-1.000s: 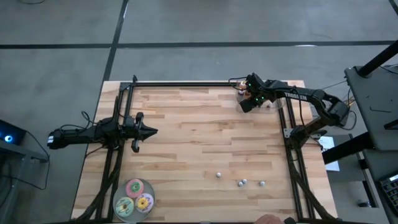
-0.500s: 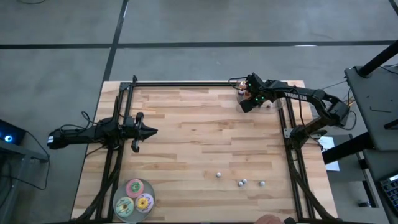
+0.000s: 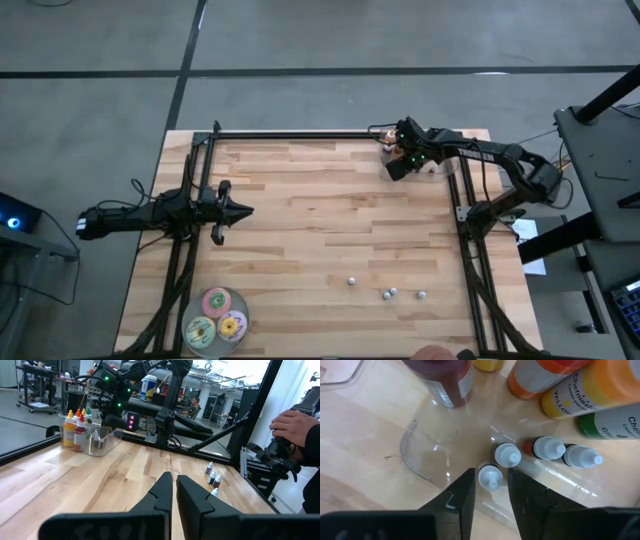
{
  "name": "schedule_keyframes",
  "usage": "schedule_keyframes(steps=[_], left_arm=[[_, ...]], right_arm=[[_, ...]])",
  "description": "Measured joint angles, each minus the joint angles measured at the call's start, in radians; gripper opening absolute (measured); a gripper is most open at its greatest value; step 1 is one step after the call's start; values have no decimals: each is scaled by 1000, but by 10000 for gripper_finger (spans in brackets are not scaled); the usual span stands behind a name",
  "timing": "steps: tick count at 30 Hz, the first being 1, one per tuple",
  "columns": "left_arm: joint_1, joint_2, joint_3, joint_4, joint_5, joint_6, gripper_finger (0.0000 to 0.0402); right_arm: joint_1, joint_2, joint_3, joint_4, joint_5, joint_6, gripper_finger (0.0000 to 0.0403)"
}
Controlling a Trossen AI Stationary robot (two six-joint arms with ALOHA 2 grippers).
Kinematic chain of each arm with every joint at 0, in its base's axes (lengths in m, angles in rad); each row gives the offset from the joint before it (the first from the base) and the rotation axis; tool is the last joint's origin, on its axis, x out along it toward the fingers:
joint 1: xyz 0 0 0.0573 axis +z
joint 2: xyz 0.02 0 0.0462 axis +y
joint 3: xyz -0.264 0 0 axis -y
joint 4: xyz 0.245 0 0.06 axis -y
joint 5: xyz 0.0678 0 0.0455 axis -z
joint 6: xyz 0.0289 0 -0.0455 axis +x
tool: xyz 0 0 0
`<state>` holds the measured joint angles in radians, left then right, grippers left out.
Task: Pick & Place food coloring
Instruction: Put the small green food coloring bottle into the bin
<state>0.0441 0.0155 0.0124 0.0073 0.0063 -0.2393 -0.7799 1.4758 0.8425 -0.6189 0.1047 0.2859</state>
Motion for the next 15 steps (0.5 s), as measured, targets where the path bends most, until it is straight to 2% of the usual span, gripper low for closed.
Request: schedule_keyframes(steps=[15], left_arm=[[0, 0, 0, 0, 0, 0, 0]], right_arm=[[3, -153, 0, -2, -12, 0, 105]])
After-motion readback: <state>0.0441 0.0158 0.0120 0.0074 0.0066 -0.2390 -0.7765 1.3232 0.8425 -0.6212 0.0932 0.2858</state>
